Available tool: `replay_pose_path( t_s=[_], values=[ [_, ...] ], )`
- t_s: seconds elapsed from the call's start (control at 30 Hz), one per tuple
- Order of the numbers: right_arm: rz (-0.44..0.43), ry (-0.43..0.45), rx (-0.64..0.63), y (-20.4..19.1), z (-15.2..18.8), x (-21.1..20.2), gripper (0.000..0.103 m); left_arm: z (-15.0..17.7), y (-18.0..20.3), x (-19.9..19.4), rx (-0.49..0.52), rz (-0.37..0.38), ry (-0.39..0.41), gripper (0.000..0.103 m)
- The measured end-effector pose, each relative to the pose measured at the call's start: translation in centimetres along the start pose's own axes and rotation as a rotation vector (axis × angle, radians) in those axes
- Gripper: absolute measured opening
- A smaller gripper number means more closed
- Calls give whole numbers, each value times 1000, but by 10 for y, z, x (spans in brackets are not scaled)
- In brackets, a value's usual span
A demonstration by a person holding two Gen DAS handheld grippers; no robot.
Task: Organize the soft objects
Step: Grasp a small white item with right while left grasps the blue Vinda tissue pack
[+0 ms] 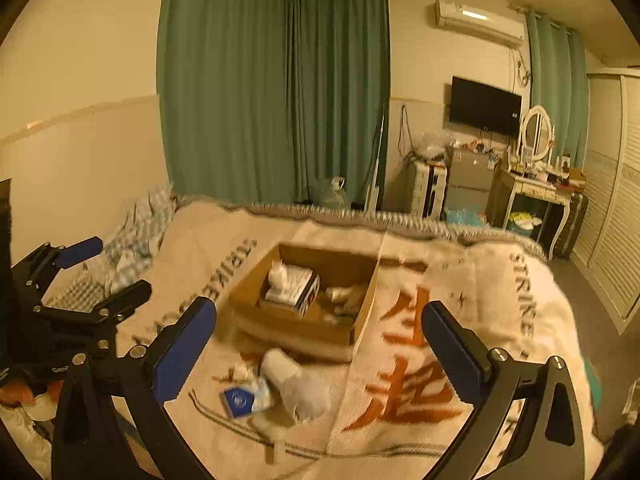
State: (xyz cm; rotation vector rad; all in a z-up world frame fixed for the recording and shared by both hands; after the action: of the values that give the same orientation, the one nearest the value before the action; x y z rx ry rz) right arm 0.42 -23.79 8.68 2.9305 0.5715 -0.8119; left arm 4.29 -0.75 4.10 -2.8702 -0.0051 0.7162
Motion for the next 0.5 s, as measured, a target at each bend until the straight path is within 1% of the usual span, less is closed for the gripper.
replay_pose_path(
  t_s=[0.07,0.1,0.23,0.27,0.3,0.33,0.37,0.4,0.43,0.47,0.5],
  values=[
    [-6,-40,0,-2,22,17,103,20,3,18,-8,-5,-65,95],
    [-4,-65,2,-2,36,28,103,33,5,33,-11,0,-112,95],
    [-15,-185,26,-2,85,76,103,70,10,68,-35,33,-225,95],
    [-15,-185,26,-2,85,76,103,78,13,74,-34,35,-246,95],
    [-13,-217,42,-1,95,88,103,86,15,80,-32,39,-264,95],
    [-31,-291,82,0,120,112,103,94,16,82,-30,45,-275,95],
    [-43,-321,94,-2,131,122,103,100,18,86,-29,52,-285,95],
    [-53,-371,98,-5,145,135,101,104,20,89,-27,58,-293,95],
    [-53,-371,98,-5,145,135,96,109,21,92,-21,66,-303,95],
    [-73,-452,74,-13,163,154,93,113,23,94,-12,71,-311,95],
    [-73,-452,74,-13,163,154,88,117,24,97,-6,72,-321,95]
  ],
)
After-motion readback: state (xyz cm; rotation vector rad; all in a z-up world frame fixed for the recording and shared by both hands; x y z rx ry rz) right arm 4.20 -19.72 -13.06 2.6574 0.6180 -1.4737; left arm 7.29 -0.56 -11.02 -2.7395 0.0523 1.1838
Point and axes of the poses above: each gripper's, at about its wrist camera, not at the fingertips, and x roughly the way its jaws point, y to its right, z to its underside, the point moved 1 cm from there along x, roughly the way its jaws point, and after that the axes turned 3 degrees about x, right-handed, at the moved point
